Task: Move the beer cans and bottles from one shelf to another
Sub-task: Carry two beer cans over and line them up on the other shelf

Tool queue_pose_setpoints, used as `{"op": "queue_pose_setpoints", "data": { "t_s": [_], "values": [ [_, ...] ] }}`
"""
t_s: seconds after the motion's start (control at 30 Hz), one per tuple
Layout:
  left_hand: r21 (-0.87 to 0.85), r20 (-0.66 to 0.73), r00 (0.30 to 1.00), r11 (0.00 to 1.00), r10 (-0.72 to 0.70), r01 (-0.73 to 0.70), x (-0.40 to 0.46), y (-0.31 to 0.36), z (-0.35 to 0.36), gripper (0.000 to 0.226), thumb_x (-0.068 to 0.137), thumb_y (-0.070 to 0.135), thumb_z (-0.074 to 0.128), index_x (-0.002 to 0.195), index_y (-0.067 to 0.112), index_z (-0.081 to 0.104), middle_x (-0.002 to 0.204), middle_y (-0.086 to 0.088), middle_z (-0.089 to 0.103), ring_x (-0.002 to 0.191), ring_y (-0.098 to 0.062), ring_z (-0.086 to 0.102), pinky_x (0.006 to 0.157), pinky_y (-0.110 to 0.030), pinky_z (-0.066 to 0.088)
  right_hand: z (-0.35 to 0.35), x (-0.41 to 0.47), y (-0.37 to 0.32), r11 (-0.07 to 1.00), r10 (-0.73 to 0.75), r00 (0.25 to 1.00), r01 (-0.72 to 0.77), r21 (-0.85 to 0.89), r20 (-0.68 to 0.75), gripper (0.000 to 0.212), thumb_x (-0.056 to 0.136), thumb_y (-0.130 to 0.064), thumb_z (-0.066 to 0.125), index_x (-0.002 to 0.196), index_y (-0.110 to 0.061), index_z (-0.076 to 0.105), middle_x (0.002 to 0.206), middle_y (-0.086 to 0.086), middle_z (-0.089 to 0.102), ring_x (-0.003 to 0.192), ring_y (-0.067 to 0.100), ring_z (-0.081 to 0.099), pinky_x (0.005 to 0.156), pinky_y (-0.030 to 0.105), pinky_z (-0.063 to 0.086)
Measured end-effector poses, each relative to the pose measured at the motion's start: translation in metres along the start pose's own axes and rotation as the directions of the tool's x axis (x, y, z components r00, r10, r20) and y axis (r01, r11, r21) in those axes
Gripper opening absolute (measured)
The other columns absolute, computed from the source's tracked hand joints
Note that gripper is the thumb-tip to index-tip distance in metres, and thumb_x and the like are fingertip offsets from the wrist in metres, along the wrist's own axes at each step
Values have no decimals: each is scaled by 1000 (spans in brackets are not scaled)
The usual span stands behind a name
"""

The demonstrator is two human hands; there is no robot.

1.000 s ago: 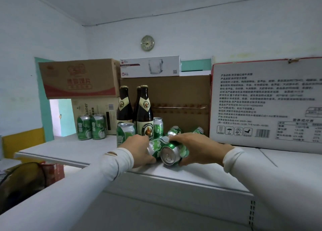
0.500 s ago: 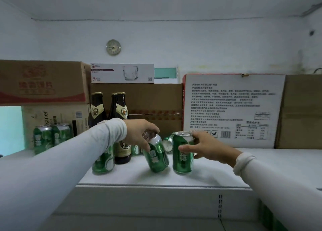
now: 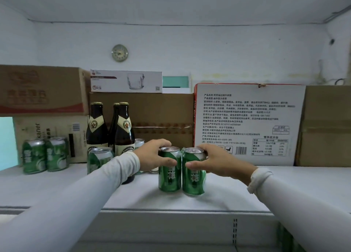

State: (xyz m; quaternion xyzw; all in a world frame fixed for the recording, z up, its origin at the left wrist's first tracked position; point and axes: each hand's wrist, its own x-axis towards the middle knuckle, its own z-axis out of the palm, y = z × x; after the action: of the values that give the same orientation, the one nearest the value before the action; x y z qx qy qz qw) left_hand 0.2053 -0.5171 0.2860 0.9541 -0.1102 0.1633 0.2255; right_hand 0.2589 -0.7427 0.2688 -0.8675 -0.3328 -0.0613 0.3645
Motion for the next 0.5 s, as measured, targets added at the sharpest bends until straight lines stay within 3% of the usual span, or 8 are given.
{"op": "queue_pose_setpoints", "data": {
  "t_s": [0.13,0.27,0.4,0.5],
  "values": [
    [23,-8,998,998,-63,64,5,6,2,56,73,52,74,112,14,62,112,0,64,104,-19,61,91,-38,50,0,4,-3,999,15,1000,-15,-48,-2,48,66,-56,83,93,-21,65,84,-2,71,83,18,69,79,41,58],
    [39,-46,994,994,-99,101,4,8,6,71,69,56,75,123,15,58,123,1,59,114,-21,57,97,-36,47,1,5,-10,987,58,998,-60,-147,-16,52,64,-57,84,89,-16,65,80,-1,69,73,16,64,66,32,52],
    [-20,-104,993,999,-49,47,-7,9,2,52,59,55,83,88,14,69,86,-1,70,84,-21,66,75,-39,56,-1,-12,-27,972,93,992,-108,-206,-82,60,66,-55,83,88,-2,67,73,5,65,65,17,56,59,30,42],
    [-92,-97,994,995,42,-51,-18,16,-2,45,57,54,84,82,18,71,81,2,71,80,-18,66,73,-39,56,-10,-40,-39,965,111,983,-143,-218,-149,57,66,-55,82,86,-4,66,76,9,68,67,21,60,62,36,50]
  ]
}}
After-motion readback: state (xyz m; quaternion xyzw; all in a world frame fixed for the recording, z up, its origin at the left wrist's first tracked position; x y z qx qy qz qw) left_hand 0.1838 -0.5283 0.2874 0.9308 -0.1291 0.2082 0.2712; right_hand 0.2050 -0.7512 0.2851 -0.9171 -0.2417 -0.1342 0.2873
